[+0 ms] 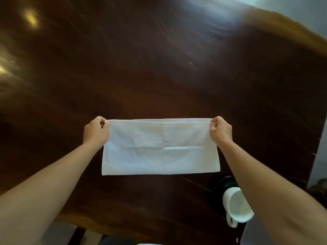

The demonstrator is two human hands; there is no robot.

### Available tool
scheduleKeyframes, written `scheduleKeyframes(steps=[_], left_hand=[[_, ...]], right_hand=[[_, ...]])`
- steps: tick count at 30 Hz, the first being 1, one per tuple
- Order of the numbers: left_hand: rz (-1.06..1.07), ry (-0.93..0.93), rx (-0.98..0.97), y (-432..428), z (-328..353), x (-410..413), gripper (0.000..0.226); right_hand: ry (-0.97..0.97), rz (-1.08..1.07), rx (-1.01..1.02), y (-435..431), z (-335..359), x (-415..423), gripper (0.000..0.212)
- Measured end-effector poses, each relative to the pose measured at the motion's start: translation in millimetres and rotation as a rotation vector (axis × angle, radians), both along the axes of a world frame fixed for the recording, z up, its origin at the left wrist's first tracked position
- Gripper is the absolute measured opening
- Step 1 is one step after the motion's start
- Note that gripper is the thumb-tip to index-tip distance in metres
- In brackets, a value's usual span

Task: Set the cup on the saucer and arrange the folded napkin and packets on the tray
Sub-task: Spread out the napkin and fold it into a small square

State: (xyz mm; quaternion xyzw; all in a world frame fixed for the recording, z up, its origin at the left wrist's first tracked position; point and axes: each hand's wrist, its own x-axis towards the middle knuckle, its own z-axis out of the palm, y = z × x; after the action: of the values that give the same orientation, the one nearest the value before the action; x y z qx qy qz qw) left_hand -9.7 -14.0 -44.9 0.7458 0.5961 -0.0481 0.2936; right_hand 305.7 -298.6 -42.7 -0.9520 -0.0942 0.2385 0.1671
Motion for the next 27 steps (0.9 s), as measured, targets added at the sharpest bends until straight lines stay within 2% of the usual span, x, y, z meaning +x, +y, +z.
scheduleKeyframes(steps=[4, 13, 20, 24, 27], left_hand=[[0.026, -0.009, 0.024, -1.2, -4.6, 1.8, 0.023], [-0.009, -0.052, 0.09, -12.0, -5.8, -0.4, 0.022], [0.012, -0.064, 0.053, -12.3, -7.3, 0.4, 0.013], [0.069, -0.086, 0.031, -15.1, -6.4, -4.3, 0.014], [0.108, -0.04, -0.008, -22.4, -3.5, -13.5, 0.022]], right_hand=[[0.001, -0.063, 0.026, 0.9, -9.0, 4.6, 0.009], [0.013, -0.145, -0.035, 6.7, -13.5, 6.1, 0.018], [-0.034, -0.268, 0.057, 7.6, -10.5, 4.7, 0.02], [-0.115, -0.244, 0.15, 4.3, -7.7, 6.1, 0.015], [-0.095, -0.215, 0.103, 3.2, -2.1, 9.5, 0.02]])
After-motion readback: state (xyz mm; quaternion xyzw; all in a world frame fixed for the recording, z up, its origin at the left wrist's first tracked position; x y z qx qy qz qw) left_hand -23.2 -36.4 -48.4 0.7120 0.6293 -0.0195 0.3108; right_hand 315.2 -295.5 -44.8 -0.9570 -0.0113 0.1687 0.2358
